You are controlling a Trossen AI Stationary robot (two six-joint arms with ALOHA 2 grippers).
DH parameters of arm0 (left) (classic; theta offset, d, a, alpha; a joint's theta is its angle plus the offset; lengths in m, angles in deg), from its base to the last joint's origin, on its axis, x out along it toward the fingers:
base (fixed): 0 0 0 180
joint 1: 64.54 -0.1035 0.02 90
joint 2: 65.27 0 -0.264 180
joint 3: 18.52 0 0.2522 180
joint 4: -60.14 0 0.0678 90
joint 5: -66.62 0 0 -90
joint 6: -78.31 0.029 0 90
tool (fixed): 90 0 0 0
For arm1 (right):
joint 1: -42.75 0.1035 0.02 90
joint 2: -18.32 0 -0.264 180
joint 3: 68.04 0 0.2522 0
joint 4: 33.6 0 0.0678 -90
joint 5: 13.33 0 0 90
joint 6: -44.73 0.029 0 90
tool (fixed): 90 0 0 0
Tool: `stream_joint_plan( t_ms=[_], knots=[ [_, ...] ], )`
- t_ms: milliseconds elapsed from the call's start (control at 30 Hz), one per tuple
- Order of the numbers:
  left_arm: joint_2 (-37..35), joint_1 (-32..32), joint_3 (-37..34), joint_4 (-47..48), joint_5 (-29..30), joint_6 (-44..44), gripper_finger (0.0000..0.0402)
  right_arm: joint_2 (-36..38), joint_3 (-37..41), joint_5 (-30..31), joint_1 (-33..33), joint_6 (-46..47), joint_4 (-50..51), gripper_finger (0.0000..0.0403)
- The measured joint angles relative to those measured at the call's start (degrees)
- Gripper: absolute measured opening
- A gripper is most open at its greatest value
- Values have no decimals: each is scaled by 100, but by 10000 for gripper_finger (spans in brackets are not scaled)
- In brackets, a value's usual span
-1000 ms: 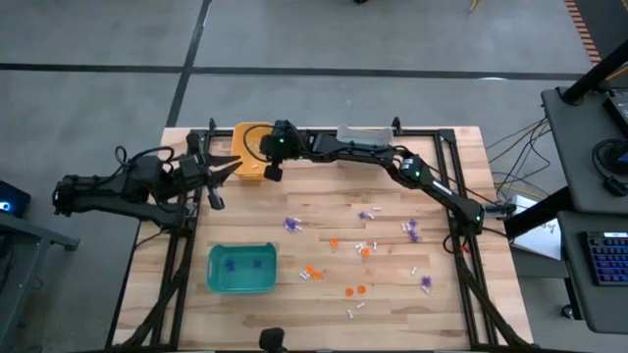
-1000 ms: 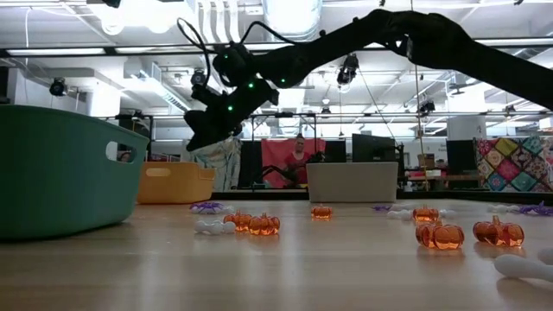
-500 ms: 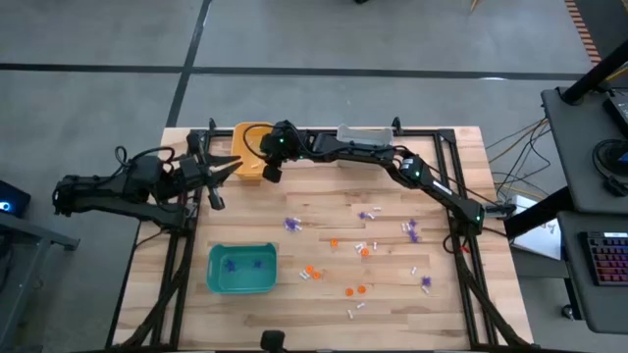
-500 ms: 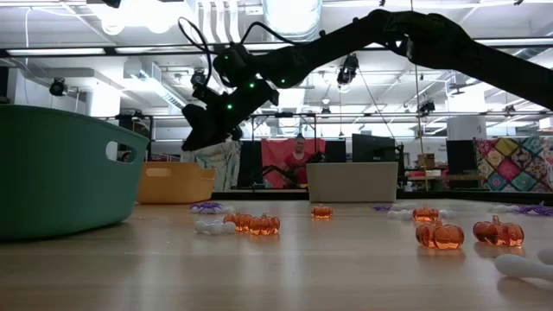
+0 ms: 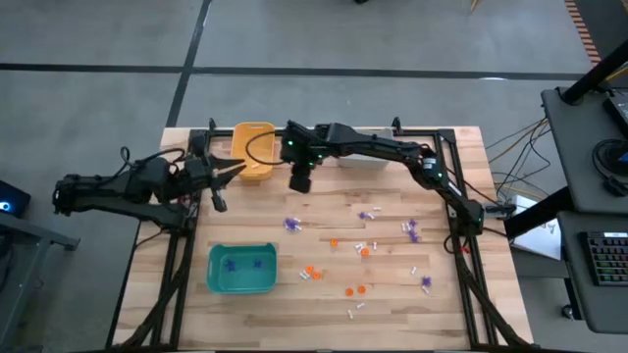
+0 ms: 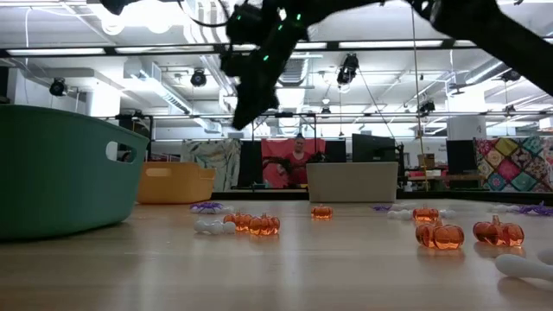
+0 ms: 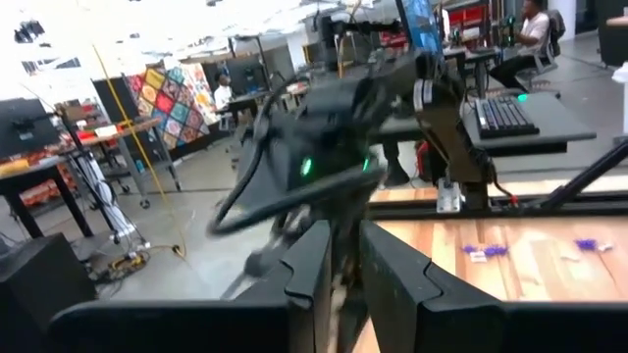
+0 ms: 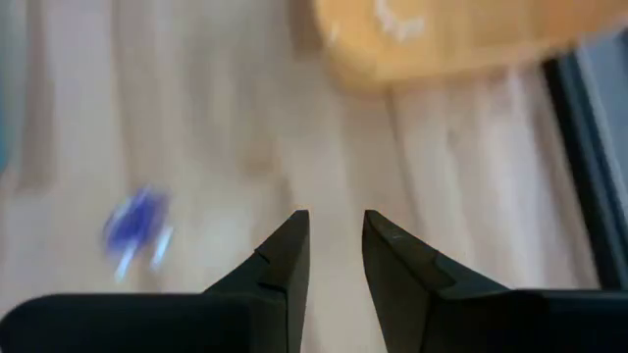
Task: Sort Halloween decoration
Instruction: Put the blue spider toy into the green bin
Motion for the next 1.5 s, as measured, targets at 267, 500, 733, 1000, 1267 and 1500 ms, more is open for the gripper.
stream_joint_plan(
  t_ms=[267, 500, 733, 1000, 1267, 1500],
  knots=[
    [757, 4, 20, 190, -333, -128, 40, 292, 17, -1, 548, 236, 1943, 70],
    [1454, 6, 160, 195, -910, -214, 40, 499, 352, -2, 1103, 279, 2246, 75],
    [1900, 4, 341, 541, -910, -344, 40, 897, 1271, 0, 1512, 580, 1930, 67],
    [2246, 4, 353, 670, -1022, -407, 40, 1897, 3024, 1, 1703, 1161, 782, 64],
    [2761, 4, 352, 752, -1375, -428, 40, 3133, 4794, 17, 1701, 1730, -718, 59],
    [3424, -86, 352, 726, -1770, -600, 40, 3898, 5912, 265, 1701, 1950, -2132, 59]
  ],
)
